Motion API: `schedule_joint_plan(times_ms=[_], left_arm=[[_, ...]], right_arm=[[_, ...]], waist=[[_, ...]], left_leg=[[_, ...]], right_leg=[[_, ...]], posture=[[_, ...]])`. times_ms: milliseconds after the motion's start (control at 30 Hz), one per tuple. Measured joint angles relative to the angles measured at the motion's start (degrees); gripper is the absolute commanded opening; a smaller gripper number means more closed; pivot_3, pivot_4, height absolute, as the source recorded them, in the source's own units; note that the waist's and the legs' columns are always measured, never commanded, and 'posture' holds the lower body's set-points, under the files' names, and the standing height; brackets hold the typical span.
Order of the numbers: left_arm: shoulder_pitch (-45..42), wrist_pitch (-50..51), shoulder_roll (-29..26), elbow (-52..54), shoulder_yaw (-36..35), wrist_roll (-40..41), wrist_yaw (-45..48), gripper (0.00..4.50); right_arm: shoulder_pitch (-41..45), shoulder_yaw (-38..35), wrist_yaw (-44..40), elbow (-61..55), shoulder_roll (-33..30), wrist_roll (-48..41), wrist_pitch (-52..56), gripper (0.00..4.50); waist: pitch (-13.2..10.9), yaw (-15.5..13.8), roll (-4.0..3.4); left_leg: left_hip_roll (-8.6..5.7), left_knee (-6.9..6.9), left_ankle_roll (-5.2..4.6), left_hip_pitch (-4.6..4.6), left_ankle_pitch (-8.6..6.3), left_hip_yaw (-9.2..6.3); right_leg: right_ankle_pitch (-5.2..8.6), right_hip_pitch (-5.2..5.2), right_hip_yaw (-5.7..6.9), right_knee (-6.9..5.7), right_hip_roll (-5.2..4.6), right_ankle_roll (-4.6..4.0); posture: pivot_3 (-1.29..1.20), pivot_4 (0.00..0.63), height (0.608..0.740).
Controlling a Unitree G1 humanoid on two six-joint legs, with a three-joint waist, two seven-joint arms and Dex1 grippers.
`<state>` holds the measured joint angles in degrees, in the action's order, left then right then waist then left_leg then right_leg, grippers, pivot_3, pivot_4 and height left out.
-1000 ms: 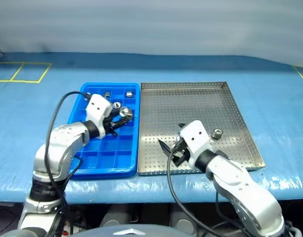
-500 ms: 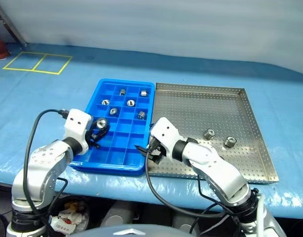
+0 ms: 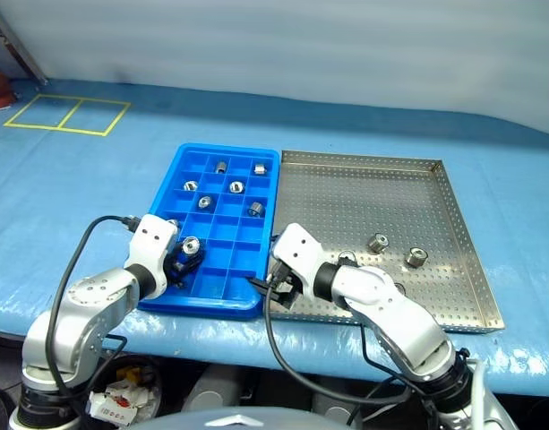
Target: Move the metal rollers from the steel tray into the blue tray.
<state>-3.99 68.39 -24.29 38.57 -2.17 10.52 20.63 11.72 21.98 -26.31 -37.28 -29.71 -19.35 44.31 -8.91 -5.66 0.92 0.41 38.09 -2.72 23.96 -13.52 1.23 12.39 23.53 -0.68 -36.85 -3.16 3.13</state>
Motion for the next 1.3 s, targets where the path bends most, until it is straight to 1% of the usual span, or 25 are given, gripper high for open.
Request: schedule_joint_plan(times_ms=[33, 67, 100, 167, 200, 267, 400, 600, 700, 767, 900, 933, 1033, 1300], left_arm=[[-0.3, 0.1, 0.1, 0.0, -0.1, 0.6, 0.0, 4.01], [-0.6, 0.1, 0.3, 0.0, -0.5, 1.1, 0.0, 4.29], [-1.0, 0.0, 0.8, 0.0, -1.1, 1.7, 0.0, 4.45], [-1.9, -0.7, 2.2, 0.0, -2.5, 3.2, 0.4, 4.45], [-2.8, -2.0, 3.7, 0.0, -3.6, 4.8, 1.1, 4.45], [-4.7, -3.9, 4.8, 0.0, -4.3, 7.5, 2.5, 4.45], [-8.0, -6.3, 5.0, -0.4, -3.9, 10.7, 4.8, 4.45], [-14.6, -10.1, 3.1, -7.2, 3.4, 12.6, 10.2, 4.45], [-18.0, -12.8, 2.1, -12.7, 8.4, 12.3, 13.4, 4.45], [-20.9, -15.3, 2.3, -17.0, 11.9, 11.6, 14.9, 4.45], [-24.9, -20.7, 4.0, -25.6, 18.9, 9.0, 18.4, 4.45], [-26.2, -21.9, 5.0, -28.3, 21.0, 8.2, 19.4, 4.45], [-28.4, -24.9, 6.9, -33.4, 24.1, 7.1, 21.4, 4.45], [-32.9, -31.7, 12.8, -46.0, 29.6, 1.7, 24.3, 4.45]], right_arm=[[-0.2, 0.0, 0.0, -0.1, 0.0, 0.0, 0.0, 4.50], [-0.4, -0.1, 0.0, -0.2, 0.1, 0.0, 0.0, 4.50], [-0.7, -0.1, 0.0, -0.4, 0.1, 0.1, 0.0, 4.50], [-1.3, -0.3, 0.1, -0.7, 0.1, 0.1, 0.1, 4.50], [-1.9, -0.8, 0.1, -1.5, 0.0, 0.1, 0.3, 4.50], [-2.4, -1.8, 0.3, -2.7, 0.0, 0.0, 0.9, 4.50], [-4.7, -4.4, 1.0, -5.0, -0.4, 0.0, 2.0, 4.50], [-11.3, -11.2, 3.3, -11.0, -1.4, -0.7, 5.2, 4.50], [-17.1, -15.8, 5.1, -13.9, -1.7, -0.8, 6.9, 4.50], [-21.0, -18.5, 6.7, -15.5, -1.8, -0.2, 7.9, 4.50], [-27.5, -23.2, 9.8, -19.2, 0.5, 0.1, 8.8, 4.50], [-29.2, -23.9, 10.6, -20.1, 0.8, 0.2, 8.7, 4.50], [-32.0, -24.1, 12.4, -20.4, 0.9, 0.8, 8.3, 4.50], [-38.5, -24.0, 17.9, -20.4, 2.3, 0.9, 2.7, 4.50]], waist=[[0.0, 0.0, 0.00], [0.0, 0.0, 0.00], [0.0, 0.0, 0.00], [0.0, 0.0, 0.00], [0.0, -0.1, 0.01], [0.0, -0.1, 0.02], [0.0, 0.2, 0.02], [0.0, 0.9, 0.02], [0.0, 1.3, 0.02], [0.0, 1.8, 0.02], [0.0, 3.7, -0.01], [0.0, 4.2, -0.01], [0.0, 5.4, -0.02], [0.0, 7.7, -0.04]], left_leg=[[0.00, 0.00, 0.01, 0.00, 0.01, -0.01], [0.00, 0.00, 0.01, 0.00, 0.01, -0.01], [0.00, 0.00, 0.01, 0.00, 0.01, -0.01], [0.00, 0.00, 0.01, 0.01, 0.01, -0.01], [-0.02, 0.01, 0.01, 0.03, 0.01, -0.03], [-0.04, 0.02, 0.02, 0.06, 0.01, -0.06], [-0.05, 0.00, 0.02, 0.07, 0.01, -0.04], [-0.09, 0.01, 0.00, 0.08, 0.00, -0.01], [-0.08, 0.01, -0.01, 0.10, 0.00, -0.01], [-0.09, 0.04, -0.01, 0.12, 0.00, 0.01], [-0.08, 0.02, -0.02, 0.11, 0.00, 0.05], [-0.08, 0.02, -0.02, 0.11, -0.01, 0.06], [-0.06, 0.04, -0.03, 0.09, 0.00, 0.08], [-0.05, 0.06, -0.06, 0.08, -0.02, 0.14]], right_leg=[[0.00, 0.00, 0.01, 0.00, 0.00, 0.00], [0.00, 0.00, 0.01, 0.00, 0.00, 0.00], [0.00, 0.00, 0.01, 0.00, -0.01, 0.00], [0.00, 0.00, 0.02, 0.01, -0.02, 0.00], [0.00, 0.01, 0.04, 0.02, -0.06, -0.01], [0.00, 0.00, 0.07, 0.03, -0.07, -0.01], [0.00, 0.02, 0.06, 0.04, -0.08, -0.01], [0.02, 0.01, 0.04, 0.05, -0.07, -0.02], [0.06, 0.04, 0.05, 0.06, -0.05, 0.03], [0.08, 0.04, 0.03, 0.05, -0.06, 0.08], [0.12, 0.05, -0.03, 0.04, -0.05, 0.17], [0.14, 0.06, -0.04, 0.04, -0.03, 0.19], [0.15, 0.06, -0.07, 0.02, -0.01, 0.23], [0.15, 0.08, -0.15, 0.03, 0.01, 0.30]], posture=[[0.26, 0.150, 0.740], [0.26, 0.150, 0.740], [0.26, 0.150, 0.740], [0.24, 0.150, 0.740], [0.24, 0.150, 0.740], [0.22, 0.150, 0.740], [0.18, 0.150, 0.740], [0.09, 0.150, 0.740], [0.04, 0.150, 0.740], [0.01, 0.150, 0.740], [-0.06, 0.150, 0.740], [-0.06, 0.150, 0.740], [-0.13, 0.150, 0.740], [-0.18, 0.150, 0.740]])
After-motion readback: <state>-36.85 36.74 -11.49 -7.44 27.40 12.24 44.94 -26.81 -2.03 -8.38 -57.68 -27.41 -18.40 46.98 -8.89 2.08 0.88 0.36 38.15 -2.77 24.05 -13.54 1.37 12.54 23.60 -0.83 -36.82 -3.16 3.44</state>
